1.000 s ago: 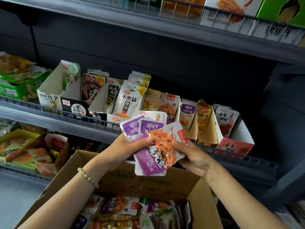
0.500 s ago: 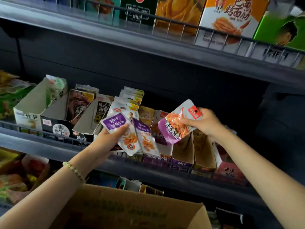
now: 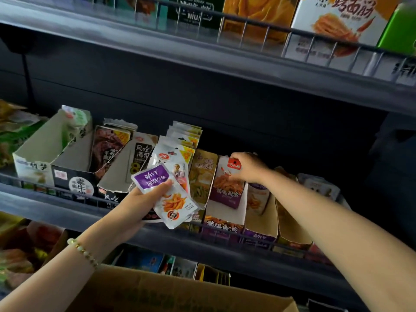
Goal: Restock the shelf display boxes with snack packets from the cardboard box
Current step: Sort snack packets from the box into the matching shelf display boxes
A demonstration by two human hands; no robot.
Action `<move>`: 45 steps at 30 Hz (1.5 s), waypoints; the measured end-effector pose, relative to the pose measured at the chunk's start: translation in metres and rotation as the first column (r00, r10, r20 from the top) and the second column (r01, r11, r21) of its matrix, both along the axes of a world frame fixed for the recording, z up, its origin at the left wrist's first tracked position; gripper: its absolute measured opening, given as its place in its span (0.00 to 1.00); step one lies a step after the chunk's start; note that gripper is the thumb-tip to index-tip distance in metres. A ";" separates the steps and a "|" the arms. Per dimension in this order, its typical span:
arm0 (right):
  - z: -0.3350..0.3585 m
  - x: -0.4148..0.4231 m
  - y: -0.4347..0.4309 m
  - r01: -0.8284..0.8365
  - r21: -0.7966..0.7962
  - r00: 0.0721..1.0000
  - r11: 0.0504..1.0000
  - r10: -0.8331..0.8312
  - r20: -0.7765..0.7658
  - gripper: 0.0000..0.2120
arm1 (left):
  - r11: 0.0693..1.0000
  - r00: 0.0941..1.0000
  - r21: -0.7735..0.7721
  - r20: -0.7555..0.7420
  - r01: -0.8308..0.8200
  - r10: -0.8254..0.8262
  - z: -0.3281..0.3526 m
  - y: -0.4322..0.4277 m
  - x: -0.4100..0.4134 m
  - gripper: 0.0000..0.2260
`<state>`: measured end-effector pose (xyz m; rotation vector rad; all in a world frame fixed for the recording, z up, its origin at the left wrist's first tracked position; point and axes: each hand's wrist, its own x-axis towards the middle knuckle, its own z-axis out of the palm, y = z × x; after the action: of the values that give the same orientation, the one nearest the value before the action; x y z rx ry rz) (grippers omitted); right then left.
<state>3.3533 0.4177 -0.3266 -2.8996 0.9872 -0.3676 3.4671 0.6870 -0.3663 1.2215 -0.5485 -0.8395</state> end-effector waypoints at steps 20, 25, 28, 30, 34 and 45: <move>-0.028 -0.060 0.126 -0.315 0.246 0.832 0.917 0.142 0.536 0.11 | 0.945 0.954 0.203 0.102 0.256 -0.281 -0.010 0.032 -0.034 0.10; -0.035 -0.079 0.167 -0.383 0.454 0.866 0.805 0.142 0.479 0.13 | 0.906 0.852 0.273 0.332 0.324 -0.405 -0.005 0.039 -0.060 0.06; -0.034 -0.088 0.174 -0.323 0.517 0.911 0.793 0.113 0.396 0.20 | 0.887 0.779 0.325 0.437 0.329 -0.449 -0.004 0.040 -0.071 0.09; -0.034 -0.093 0.176 -0.303 0.529 0.926 0.793 0.113 0.361 0.23 | 0.881 0.732 0.338 0.497 0.331 -0.466 -0.003 0.040 -0.081 0.09; -0.029 -0.109 0.180 -0.304 0.542 0.891 0.784 0.034 0.452 0.19 | 0.886 0.774 0.315 0.441 0.341 -0.455 -0.001 0.041 -0.097 0.10; -0.021 -0.152 0.167 -0.443 0.817 0.679 0.368 -0.457 0.574 0.20 | 0.924 0.903 0.151 0.208 0.351 -0.377 0.006 0.039 -0.119 0.17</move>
<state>3.2014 0.5846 -0.3479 -1.3818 0.6555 -0.6357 3.3486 0.7258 -0.3602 1.3503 -0.9555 -1.0580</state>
